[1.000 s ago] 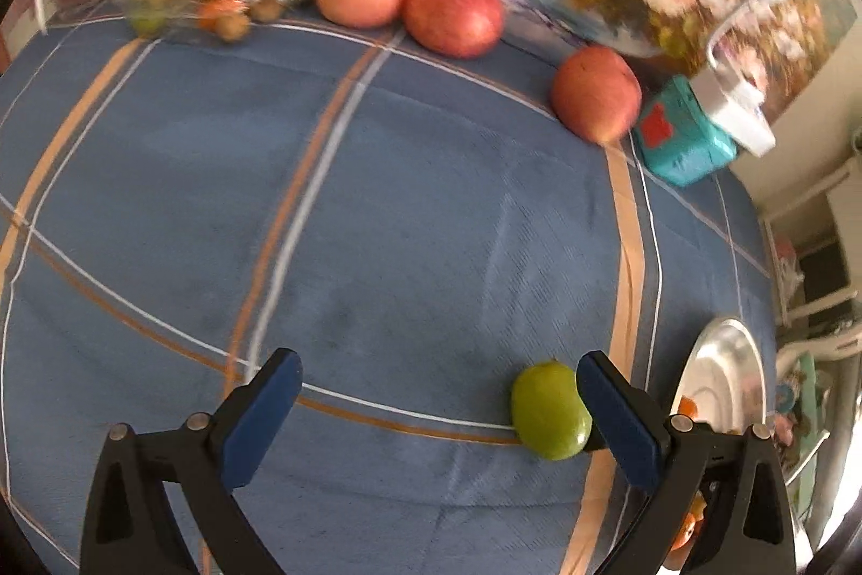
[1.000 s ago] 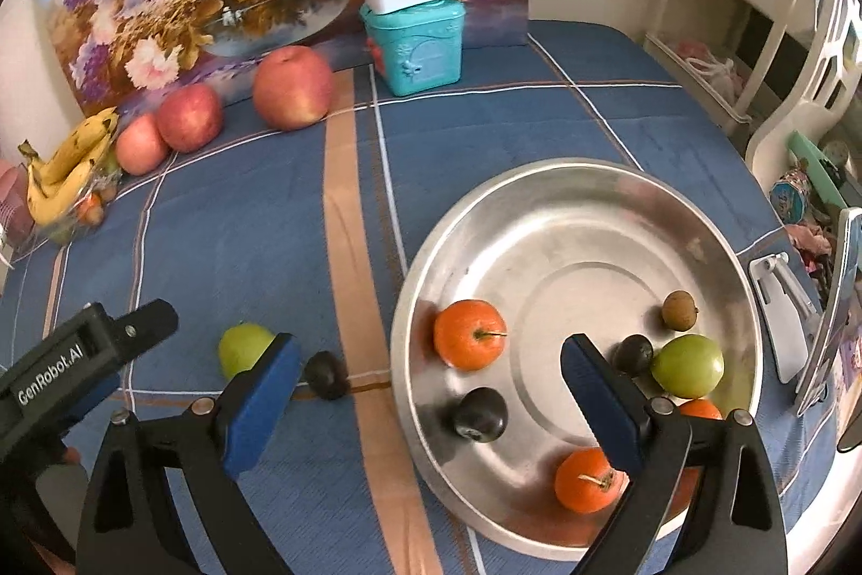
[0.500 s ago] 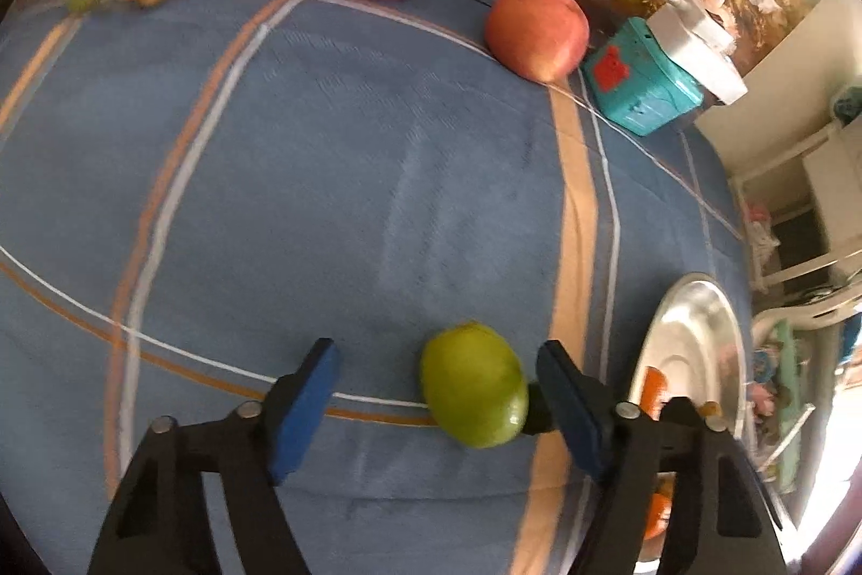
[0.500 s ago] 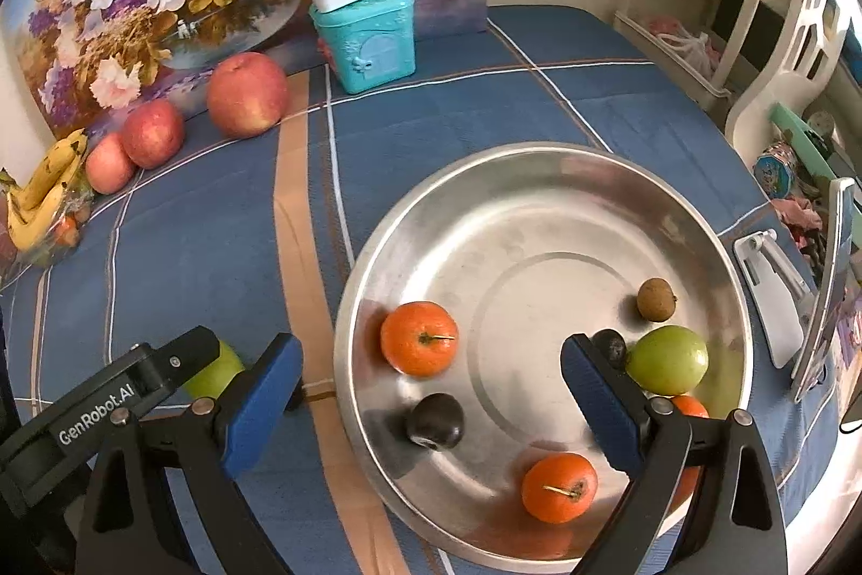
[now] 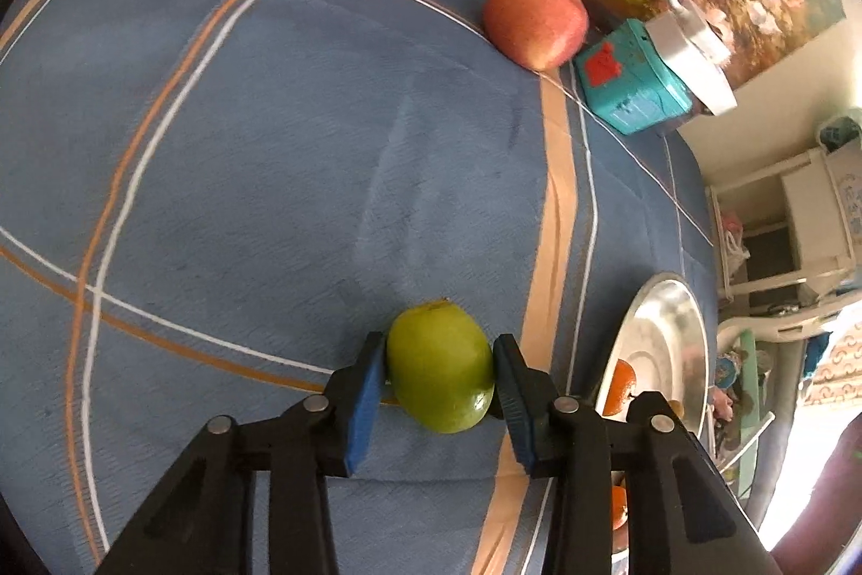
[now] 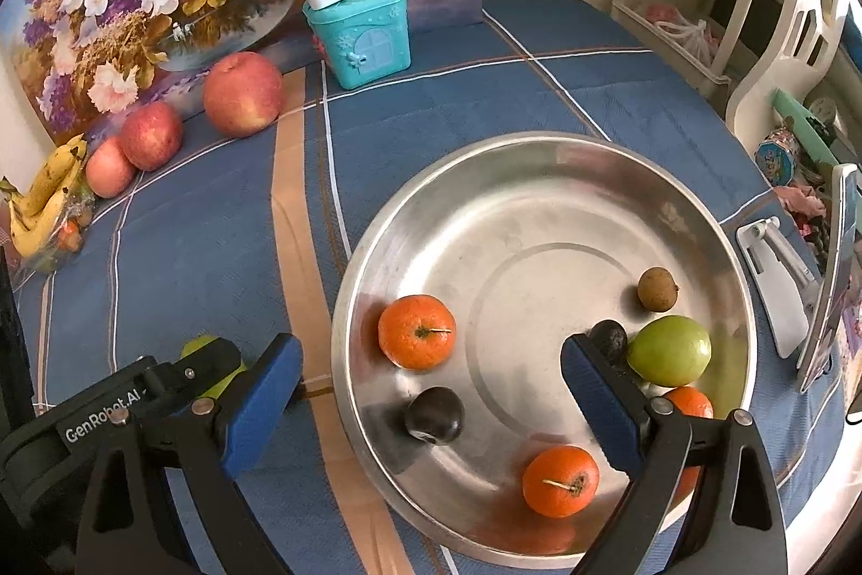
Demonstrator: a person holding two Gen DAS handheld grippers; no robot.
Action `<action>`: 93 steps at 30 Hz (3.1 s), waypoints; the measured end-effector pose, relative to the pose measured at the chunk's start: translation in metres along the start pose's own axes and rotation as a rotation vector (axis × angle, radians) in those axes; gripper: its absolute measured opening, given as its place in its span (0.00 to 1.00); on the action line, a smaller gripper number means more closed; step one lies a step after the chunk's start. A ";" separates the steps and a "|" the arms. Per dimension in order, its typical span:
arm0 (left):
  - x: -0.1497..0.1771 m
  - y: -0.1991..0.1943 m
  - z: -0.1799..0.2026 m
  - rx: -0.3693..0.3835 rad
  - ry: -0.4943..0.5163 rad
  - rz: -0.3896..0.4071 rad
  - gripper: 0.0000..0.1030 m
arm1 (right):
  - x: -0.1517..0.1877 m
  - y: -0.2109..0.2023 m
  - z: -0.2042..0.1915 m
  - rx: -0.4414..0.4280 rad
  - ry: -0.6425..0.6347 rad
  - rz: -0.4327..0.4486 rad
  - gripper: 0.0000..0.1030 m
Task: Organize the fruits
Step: 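Grasp the last green pear with the left gripper while the right gripper grasps a dark plum, then carry the pear into the steel plate and release it while the right releases the plum there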
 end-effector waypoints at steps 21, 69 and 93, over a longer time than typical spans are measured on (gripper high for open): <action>-0.029 -0.075 -0.064 -0.097 -0.113 0.150 0.41 | 0.023 0.006 -0.086 -0.157 -0.199 -0.023 0.66; -0.033 -0.101 -0.035 -0.050 -0.095 0.216 0.42 | 0.020 -0.029 -0.105 -0.195 -0.257 0.048 0.19; 0.041 -0.002 0.095 0.075 0.211 -0.032 0.42 | -0.003 0.004 0.066 0.006 0.048 -0.040 0.20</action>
Point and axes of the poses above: each gripper's, at about its wrist camera, not at the fingertips, and y roughly the way its jaws point, z to its right, x to its underside, the point moved 4 cm from there along y, roughly the way its jaws point, and after that the axes turned 8 degrees about x, right-handed, at the moved point
